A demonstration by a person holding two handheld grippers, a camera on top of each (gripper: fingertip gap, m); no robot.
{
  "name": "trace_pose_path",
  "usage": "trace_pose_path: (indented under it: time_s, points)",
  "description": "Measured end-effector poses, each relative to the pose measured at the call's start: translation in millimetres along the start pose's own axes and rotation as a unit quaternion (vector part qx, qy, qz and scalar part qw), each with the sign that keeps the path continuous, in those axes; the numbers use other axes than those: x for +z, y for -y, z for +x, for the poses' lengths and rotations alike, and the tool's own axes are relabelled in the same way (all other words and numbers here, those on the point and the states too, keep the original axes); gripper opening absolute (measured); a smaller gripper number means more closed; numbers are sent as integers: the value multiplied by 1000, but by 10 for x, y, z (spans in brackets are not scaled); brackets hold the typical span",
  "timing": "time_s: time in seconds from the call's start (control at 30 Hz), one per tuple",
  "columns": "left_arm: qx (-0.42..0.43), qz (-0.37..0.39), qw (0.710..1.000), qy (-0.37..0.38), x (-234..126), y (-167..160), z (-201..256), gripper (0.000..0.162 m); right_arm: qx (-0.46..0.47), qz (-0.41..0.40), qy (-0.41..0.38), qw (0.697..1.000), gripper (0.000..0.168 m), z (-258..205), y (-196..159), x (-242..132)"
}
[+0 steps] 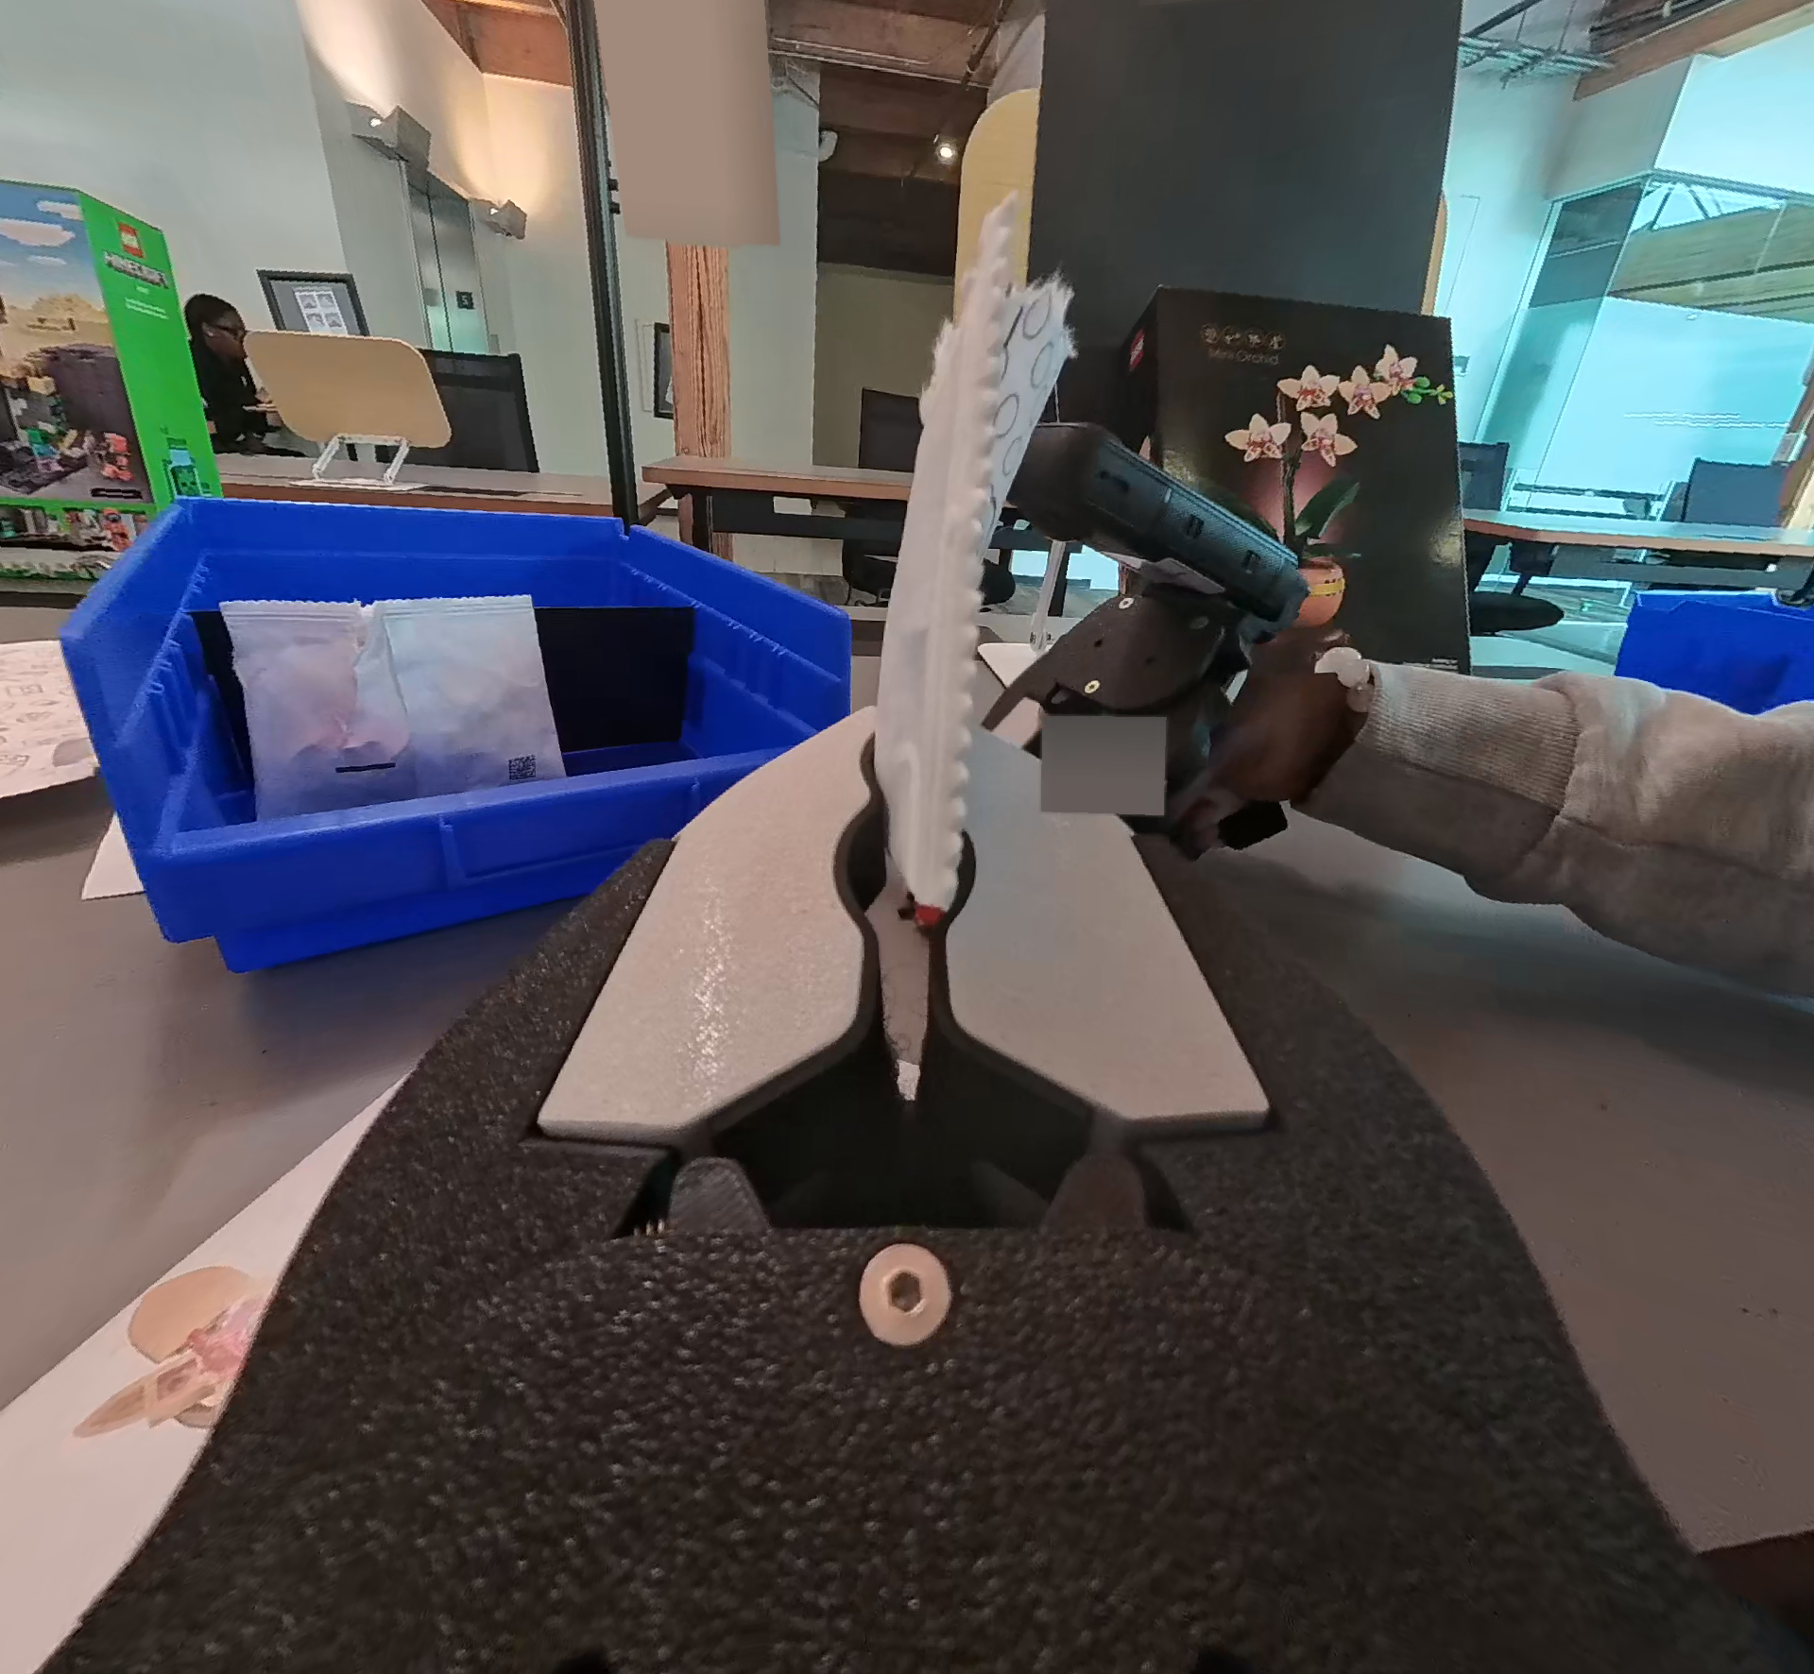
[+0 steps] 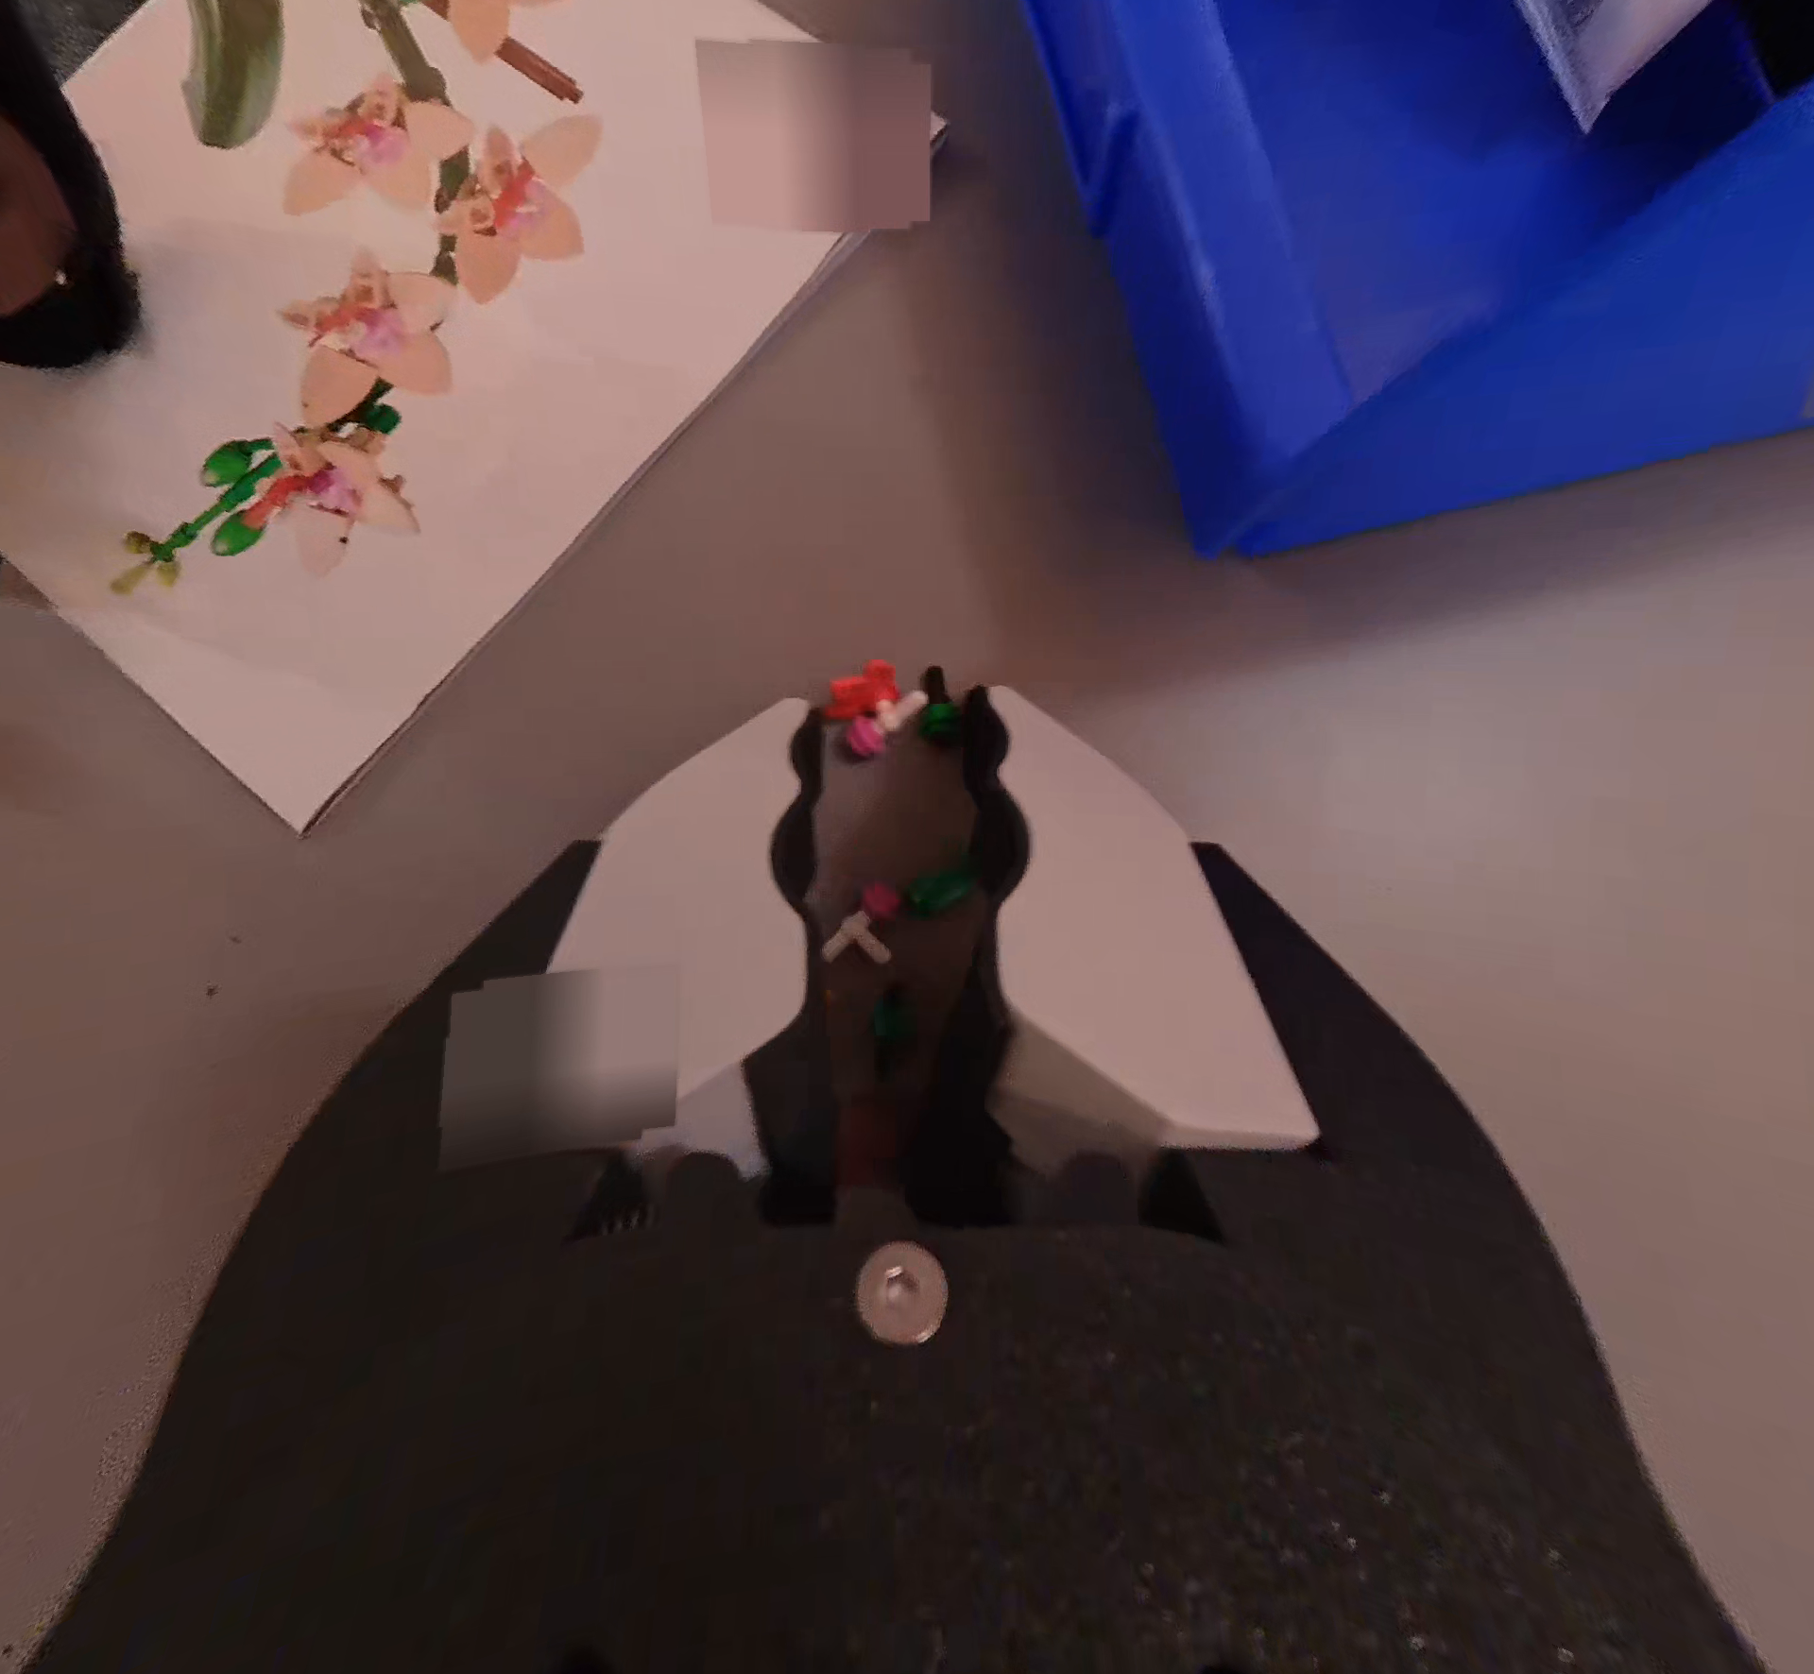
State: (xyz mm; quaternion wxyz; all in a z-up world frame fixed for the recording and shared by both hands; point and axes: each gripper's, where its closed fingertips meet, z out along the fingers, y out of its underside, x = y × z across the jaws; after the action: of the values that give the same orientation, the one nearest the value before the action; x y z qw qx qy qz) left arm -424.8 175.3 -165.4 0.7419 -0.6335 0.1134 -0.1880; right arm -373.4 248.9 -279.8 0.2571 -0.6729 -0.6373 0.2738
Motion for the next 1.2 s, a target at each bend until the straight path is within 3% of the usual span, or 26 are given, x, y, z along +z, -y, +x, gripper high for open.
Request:
trace_pose_path:
  time_s: [0.07, 0.33, 0.4, 0.63, 0.73, 0.93, 1.07, 1.2]
  points:
    - [-1, 1, 1000, -1, -4, 2, 2, 2, -3, -1, 18, 1000, 7, -64, 0, 2]
    - [-3, 2, 1000, 0, -16, 4, -3, 2, -10, 17, -6, 1000, 7, -54, 39, -63]
    - [-2, 3, 1000, 1, -19, 13, -1, 2, -2, 37, -5, 999, 32, -65, 144, -104]
    - [3, 1, 1000, -2, 1, 5, 21, 1, 0, 5, -21, 1000, 36, -60, 206, 110]
    - [3, 3, 1000, 0, -6, 16, 14, 1, 11, 1, -23, 1000, 16, -58, 210, 194]
    - [-1, 2, 1000, 2, -8, 8, -4, 1, 13, 0, -30, 999, 15, -37, 173, 148]
    - [-1, -1, 1000, 6, -11, -3, -27, 2, 37, 40, -36, 998, 15, -21, 254, -98]
    - [2, -6, 1000, 12, 0, -22, -33, 2, 59, 171, -26, 983, 15, -124, 779, -740]
